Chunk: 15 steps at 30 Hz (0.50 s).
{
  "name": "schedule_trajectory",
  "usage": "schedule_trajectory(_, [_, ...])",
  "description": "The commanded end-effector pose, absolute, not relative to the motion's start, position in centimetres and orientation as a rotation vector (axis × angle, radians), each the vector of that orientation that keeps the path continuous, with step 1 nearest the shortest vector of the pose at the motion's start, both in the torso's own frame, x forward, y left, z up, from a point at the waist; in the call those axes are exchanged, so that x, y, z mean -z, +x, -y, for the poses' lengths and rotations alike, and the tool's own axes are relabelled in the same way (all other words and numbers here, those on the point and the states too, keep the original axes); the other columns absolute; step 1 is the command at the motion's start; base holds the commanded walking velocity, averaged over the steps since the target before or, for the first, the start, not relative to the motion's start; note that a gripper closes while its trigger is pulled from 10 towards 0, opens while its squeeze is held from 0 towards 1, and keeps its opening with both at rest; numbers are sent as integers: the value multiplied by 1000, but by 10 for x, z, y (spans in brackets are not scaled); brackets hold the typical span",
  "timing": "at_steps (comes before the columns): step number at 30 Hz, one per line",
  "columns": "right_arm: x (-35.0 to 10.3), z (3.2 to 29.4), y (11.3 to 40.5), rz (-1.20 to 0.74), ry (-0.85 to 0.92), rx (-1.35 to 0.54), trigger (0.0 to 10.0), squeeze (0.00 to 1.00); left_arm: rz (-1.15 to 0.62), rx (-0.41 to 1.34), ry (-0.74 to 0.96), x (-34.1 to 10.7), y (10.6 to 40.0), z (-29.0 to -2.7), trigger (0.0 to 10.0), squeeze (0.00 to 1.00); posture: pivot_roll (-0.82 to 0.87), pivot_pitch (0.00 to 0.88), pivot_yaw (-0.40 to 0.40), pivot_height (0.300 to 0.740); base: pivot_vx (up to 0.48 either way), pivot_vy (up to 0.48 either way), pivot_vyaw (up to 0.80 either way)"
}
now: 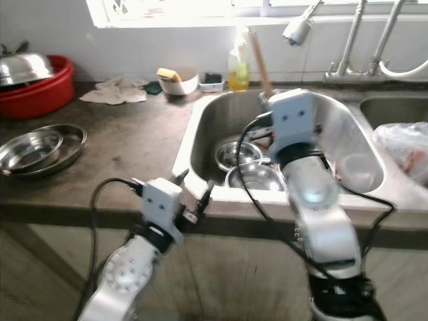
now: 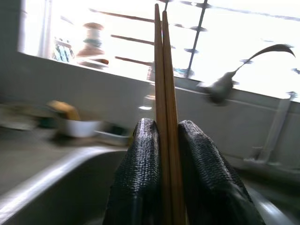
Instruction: Kitchen organization
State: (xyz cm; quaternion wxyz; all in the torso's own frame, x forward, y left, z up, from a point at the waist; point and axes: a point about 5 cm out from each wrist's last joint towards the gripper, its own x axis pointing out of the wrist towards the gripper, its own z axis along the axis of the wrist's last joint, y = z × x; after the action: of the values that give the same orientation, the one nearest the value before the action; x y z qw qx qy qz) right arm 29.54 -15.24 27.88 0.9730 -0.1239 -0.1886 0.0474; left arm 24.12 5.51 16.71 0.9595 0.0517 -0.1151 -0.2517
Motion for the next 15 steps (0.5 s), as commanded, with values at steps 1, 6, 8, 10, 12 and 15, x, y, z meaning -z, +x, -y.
schedule_trajectory(1, [-287, 147, 298, 388, -255, -137, 10000, 0, 241, 487, 125, -169, 243, -62, 10000, 0, 71, 69, 12, 740, 356, -319, 0])
schedule_trajectory(6, [-296, 160, 309, 337, -314, -164, 10000, 0, 239, 478, 98, -170, 244, -63, 10000, 0, 73, 74, 14, 740, 370, -178, 0])
schedule_trajectory(8, [-295, 162, 313, 307, -331, -183, 10000, 0, 237, 469, 90, -170, 244, -63, 10000, 0, 72, 80, 11, 740, 156, 0, 0])
schedule_trajectory(10, [-293, 162, 315, 288, -348, -198, 10000, 0, 237, 470, 89, -170, 244, -64, 10000, 0, 72, 80, 11, 740, 0, 0, 0])
schedule_trajectory(12, [-287, 169, 325, 197, -408, -211, 10000, 0, 236, 472, 91, -170, 244, -63, 10000, 0, 77, 81, 9, 740, 0, 0, 0])
schedule_trajectory(15, [-287, 172, 330, 173, -434, -210, 10000, 0, 234, 471, 91, -170, 244, -64, 10000, 0, 81, 83, 8, 740, 0, 0, 0])
